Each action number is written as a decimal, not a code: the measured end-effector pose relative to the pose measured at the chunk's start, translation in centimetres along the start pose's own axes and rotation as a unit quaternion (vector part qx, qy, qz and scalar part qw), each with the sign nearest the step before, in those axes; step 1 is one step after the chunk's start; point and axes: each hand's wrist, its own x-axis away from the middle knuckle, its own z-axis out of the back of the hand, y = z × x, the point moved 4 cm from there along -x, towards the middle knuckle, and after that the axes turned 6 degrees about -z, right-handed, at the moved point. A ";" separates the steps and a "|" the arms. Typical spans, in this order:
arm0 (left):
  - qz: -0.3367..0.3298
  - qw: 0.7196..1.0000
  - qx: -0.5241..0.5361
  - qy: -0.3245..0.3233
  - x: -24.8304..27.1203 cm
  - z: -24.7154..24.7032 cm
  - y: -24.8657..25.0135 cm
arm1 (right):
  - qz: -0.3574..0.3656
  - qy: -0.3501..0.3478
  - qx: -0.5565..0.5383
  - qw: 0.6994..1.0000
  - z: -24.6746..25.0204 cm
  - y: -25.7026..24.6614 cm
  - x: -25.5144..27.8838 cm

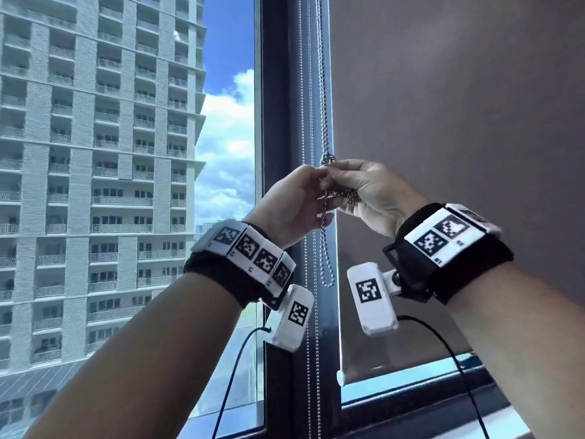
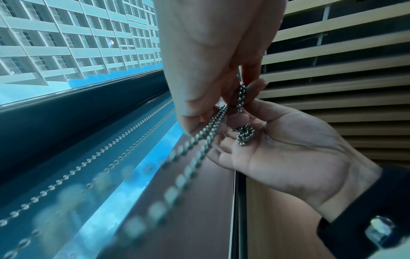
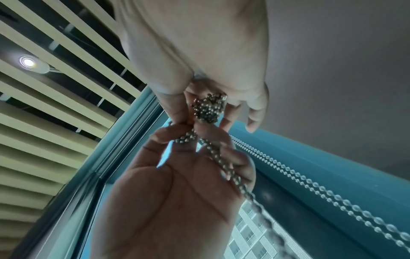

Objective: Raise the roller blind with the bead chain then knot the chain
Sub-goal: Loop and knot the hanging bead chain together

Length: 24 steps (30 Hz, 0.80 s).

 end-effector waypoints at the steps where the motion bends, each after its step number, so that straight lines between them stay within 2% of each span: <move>1: -0.002 1.000 -0.005 0.001 0.0 0.0 0.1 | 0.011 0.010 0.006 1.000 -0.1 -0.2 0.0; 5: -0.015 0.999 -0.009 0.038 0.3 0.1 -0.1 | 0.061 0.071 0.057 0.994 -0.5 -0.3 0.0; 8: -0.029 0.995 -0.055 0.077 0.5 1.1 -0.7 | 0.071 0.096 0.093 0.989 -0.3 0.1 -0.1; 14: -0.032 0.992 -0.102 0.064 0.5 1.1 -0.7 | 0.103 0.138 0.115 0.978 0.3 -0.3 0.5; 17: -0.042 0.992 -0.107 0.051 0.6 0.9 -0.5 | 0.099 0.129 0.059 0.985 0.5 -0.5 1.0; 21: -0.053 0.991 -0.108 0.050 0.9 1.1 -0.2 | 0.026 0.062 -0.076 0.995 0.7 -0.5 1.6; 24: -0.061 0.992 -0.103 0.040 1.0 1.0 0.2 | 0.013 0.046 -0.127 0.991 0.7 -0.6 2.2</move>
